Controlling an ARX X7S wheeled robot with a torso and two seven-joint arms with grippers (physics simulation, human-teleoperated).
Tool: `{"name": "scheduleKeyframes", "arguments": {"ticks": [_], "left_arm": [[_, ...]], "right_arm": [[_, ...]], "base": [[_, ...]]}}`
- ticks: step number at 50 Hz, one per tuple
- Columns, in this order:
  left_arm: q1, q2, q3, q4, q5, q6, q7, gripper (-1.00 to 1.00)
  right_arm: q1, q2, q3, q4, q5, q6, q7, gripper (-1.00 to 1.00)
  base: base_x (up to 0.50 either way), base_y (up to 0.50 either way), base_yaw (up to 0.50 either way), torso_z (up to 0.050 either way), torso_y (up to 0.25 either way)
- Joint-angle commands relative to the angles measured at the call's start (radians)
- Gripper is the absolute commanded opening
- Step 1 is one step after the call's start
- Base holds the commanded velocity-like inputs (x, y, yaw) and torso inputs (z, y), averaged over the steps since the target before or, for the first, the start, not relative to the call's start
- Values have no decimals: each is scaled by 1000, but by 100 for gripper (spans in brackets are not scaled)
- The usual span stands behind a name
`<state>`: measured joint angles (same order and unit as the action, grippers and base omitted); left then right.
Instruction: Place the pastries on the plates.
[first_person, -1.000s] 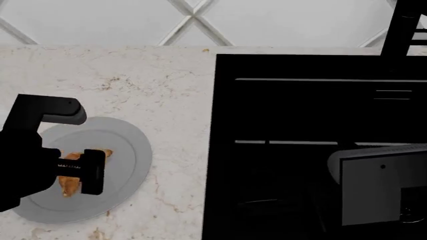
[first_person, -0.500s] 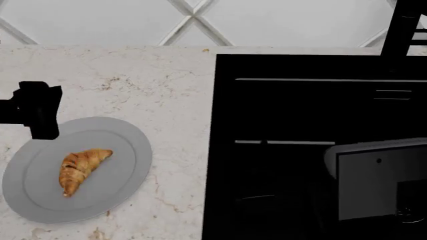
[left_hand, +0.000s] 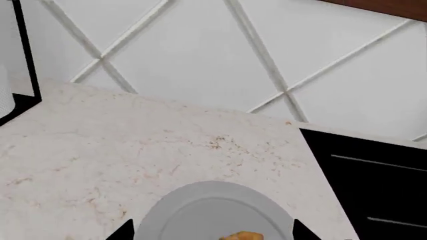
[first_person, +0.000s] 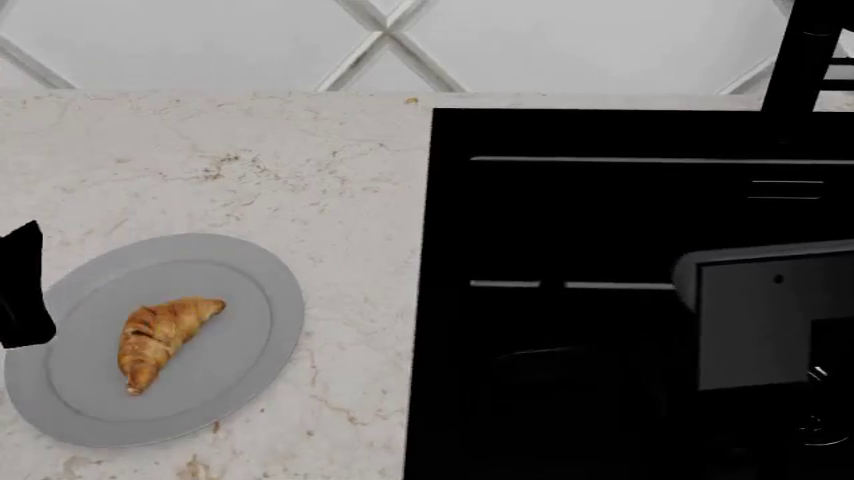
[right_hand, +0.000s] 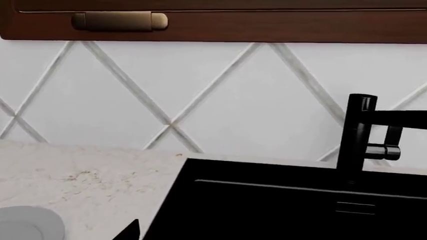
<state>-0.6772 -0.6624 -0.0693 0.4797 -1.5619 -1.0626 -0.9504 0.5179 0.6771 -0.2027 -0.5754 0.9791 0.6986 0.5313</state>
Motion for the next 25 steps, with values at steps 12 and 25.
{"name": "scheduleKeyframes", "arguments": {"ticks": [12, 25], "left_arm": [[488, 70, -206, 214, 302, 227, 128, 100], [466, 59, -249, 148, 259, 231, 96, 100]], "right_arm": [[-144, -21, 71, 36, -30, -134, -17, 100], [-151, -43, 75, 42, -36, -144, 15, 100]], "base": [[0, 0, 0, 0, 0], [0, 0, 0, 0, 0]]}}
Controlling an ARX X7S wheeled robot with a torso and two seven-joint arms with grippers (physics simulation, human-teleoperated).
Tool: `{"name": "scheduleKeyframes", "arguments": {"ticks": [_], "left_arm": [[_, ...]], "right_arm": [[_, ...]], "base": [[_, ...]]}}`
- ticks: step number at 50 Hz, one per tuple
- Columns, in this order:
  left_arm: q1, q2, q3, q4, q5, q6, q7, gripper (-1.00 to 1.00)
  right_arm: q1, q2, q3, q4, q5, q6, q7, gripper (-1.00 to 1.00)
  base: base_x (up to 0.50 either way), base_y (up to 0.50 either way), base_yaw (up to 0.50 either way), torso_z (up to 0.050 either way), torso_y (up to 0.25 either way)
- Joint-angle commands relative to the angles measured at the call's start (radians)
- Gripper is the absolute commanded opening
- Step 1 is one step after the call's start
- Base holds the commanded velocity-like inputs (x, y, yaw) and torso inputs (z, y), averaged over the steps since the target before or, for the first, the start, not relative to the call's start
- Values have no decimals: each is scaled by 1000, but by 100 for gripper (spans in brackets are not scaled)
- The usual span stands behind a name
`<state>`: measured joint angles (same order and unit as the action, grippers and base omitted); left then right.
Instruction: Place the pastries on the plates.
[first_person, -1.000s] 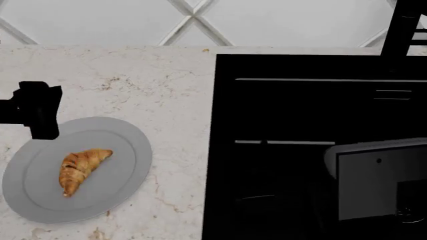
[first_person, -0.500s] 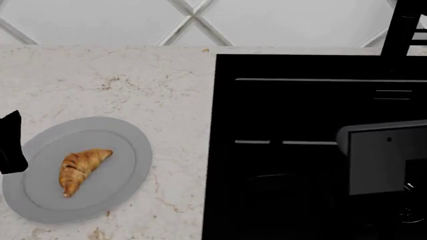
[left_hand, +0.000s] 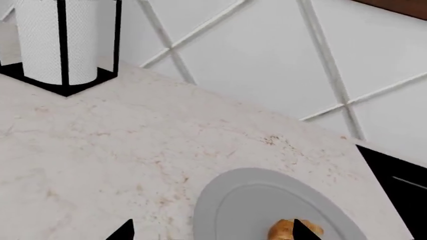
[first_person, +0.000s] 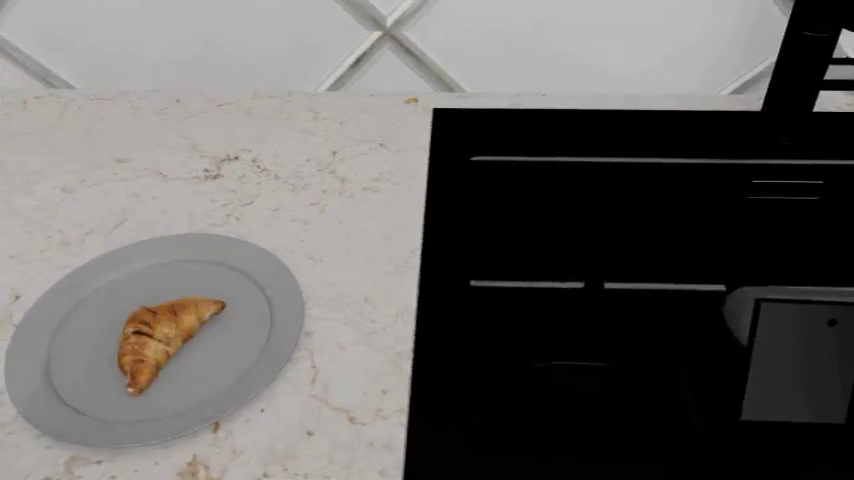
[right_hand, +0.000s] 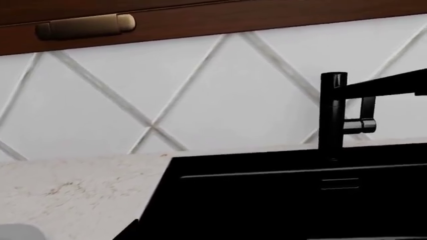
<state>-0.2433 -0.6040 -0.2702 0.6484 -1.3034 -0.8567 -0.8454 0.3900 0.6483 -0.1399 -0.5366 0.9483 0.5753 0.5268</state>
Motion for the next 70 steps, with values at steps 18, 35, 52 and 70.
{"name": "scheduleKeyframes", "arguments": {"ticks": [18, 35, 52, 70], "left_arm": [[43, 9, -89, -27, -17, 41, -73, 100], [-87, 0, 5, -99, 5, 9, -76, 100], [-156, 1, 32, -78, 69, 36, -78, 100], [-125, 16, 17, -88, 78, 59, -81, 100]], "right_arm": [[-68, -21, 24, -7, 8, -34, 35, 100], [-30, -12, 23, -12, 21, -9, 57, 100], [5, -9, 41, -3, 14, -25, 61, 100], [-18, -12, 59, -21, 18, -46, 74, 100]], "base": [[0, 0, 0, 0, 0], [0, 0, 0, 0, 0], [0, 0, 0, 0, 0], [0, 0, 0, 0, 0]]}}
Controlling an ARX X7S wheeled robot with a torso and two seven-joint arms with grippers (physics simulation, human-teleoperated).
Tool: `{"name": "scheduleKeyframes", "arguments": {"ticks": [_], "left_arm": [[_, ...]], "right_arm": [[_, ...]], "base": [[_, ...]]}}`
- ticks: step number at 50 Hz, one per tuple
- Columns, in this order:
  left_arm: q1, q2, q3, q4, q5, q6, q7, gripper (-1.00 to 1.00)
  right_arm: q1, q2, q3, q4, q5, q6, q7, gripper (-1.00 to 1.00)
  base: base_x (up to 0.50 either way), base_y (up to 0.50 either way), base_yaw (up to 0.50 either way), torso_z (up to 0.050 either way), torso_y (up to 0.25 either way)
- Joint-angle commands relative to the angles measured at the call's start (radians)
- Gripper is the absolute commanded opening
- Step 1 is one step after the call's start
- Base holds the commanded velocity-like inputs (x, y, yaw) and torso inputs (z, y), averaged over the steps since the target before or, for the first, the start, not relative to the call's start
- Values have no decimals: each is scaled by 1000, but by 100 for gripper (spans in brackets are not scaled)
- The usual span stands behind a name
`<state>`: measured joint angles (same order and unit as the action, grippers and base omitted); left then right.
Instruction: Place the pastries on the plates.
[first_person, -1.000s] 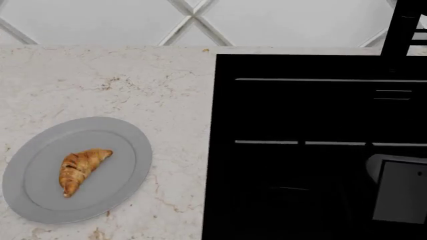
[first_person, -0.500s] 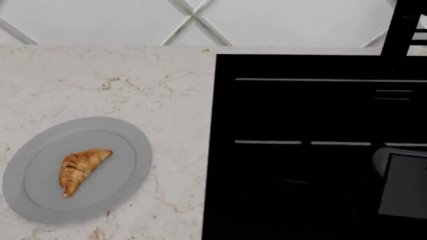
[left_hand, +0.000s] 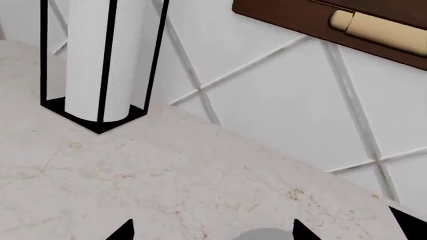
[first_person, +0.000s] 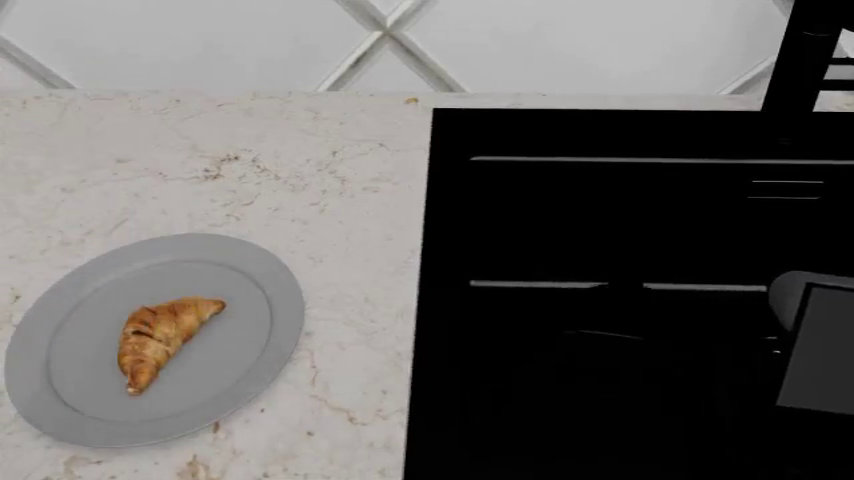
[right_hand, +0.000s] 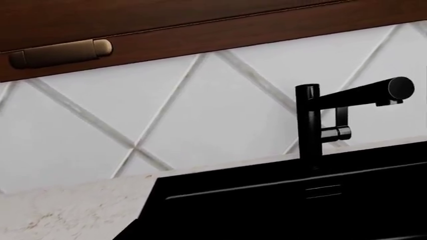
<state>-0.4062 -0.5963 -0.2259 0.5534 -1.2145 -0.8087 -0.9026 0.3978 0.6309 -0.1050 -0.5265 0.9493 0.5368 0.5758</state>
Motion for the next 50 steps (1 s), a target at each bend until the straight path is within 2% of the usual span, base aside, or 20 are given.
{"name": "scheduleKeyframes", "arguments": {"ticks": [1, 8, 14, 19, 30, 50], "left_arm": [[38, 14, -37, 0, -2, 19, -40, 100], [118, 105, -184, -116, 60, 137, -131, 100], [138, 100, -174, -84, 57, 130, -121, 100], [159, 47, -125, 22, 85, 102, -82, 100], [143, 10, -85, 84, 125, 87, -84, 100], [142, 9, 10, 80, 215, 111, -6, 100]], "right_arm": [[-27, 7, 28, -32, 19, -8, 28, 100], [-57, -13, 70, 27, 13, -31, 73, 100], [-71, -7, 72, 4, 25, -24, 81, 100], [-101, 11, 90, -35, 48, -18, 95, 100], [-122, 27, 102, -59, 64, -15, 101, 100], [-98, 4, 56, -9, 12, -33, 63, 100]], "base": [[0, 0, 0, 0, 0], [0, 0, 0, 0, 0], [0, 0, 0, 0, 0], [0, 0, 0, 0, 0], [0, 0, 0, 0, 0], [0, 0, 0, 0, 0]]}}
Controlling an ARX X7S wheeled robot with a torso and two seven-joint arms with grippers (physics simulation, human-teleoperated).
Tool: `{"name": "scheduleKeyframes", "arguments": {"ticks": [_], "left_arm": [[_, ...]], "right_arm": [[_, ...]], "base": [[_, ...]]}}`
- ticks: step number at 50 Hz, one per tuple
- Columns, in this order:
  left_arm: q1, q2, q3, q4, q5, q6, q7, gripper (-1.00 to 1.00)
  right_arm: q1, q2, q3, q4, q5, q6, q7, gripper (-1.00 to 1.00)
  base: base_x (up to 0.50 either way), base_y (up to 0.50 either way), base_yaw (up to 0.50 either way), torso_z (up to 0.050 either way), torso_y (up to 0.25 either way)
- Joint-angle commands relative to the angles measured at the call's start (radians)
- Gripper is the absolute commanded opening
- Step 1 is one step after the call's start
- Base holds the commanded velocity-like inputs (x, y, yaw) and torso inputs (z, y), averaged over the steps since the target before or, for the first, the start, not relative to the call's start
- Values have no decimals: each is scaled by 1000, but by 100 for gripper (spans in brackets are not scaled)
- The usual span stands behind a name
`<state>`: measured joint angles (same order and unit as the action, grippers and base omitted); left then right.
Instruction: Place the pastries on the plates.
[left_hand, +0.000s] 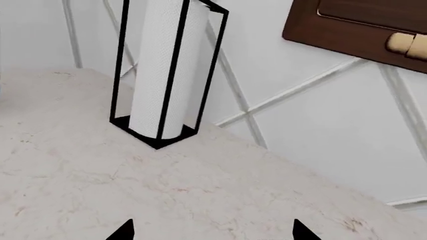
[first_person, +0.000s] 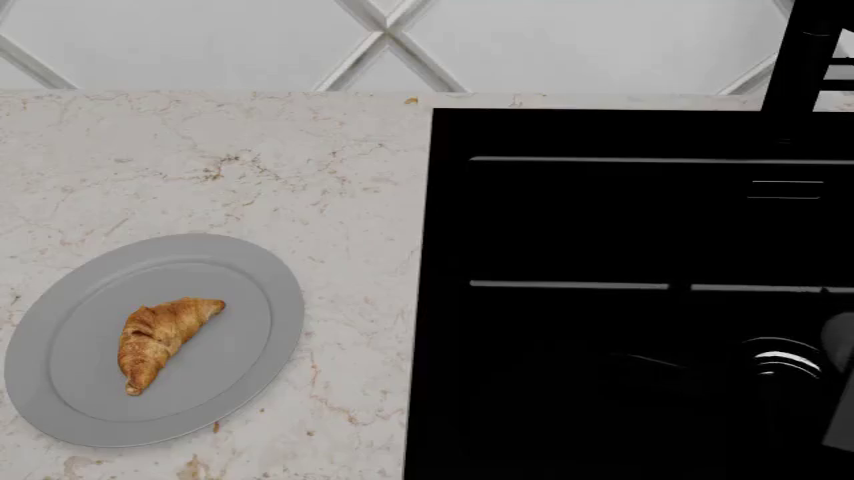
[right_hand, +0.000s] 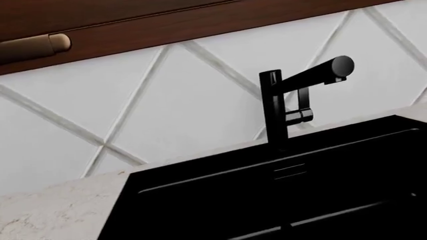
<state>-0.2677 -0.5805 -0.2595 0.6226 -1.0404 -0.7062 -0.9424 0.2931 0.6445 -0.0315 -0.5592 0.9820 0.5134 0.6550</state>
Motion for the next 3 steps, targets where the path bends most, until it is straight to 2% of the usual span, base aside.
{"name": "scheduleKeyframes", "arguments": {"ticks": [1, 3], "left_arm": [[1, -6, 45, 7, 42, 9, 34, 100], [6, -6, 42, 12, 41, 9, 32, 100]], "right_arm": [[8, -9, -17, 24, -20, -9, -17, 100], [6, -8, -15, 22, -18, -10, -16, 100]], "base": [[0, 0, 0, 0, 0], [0, 0, 0, 0, 0]]}}
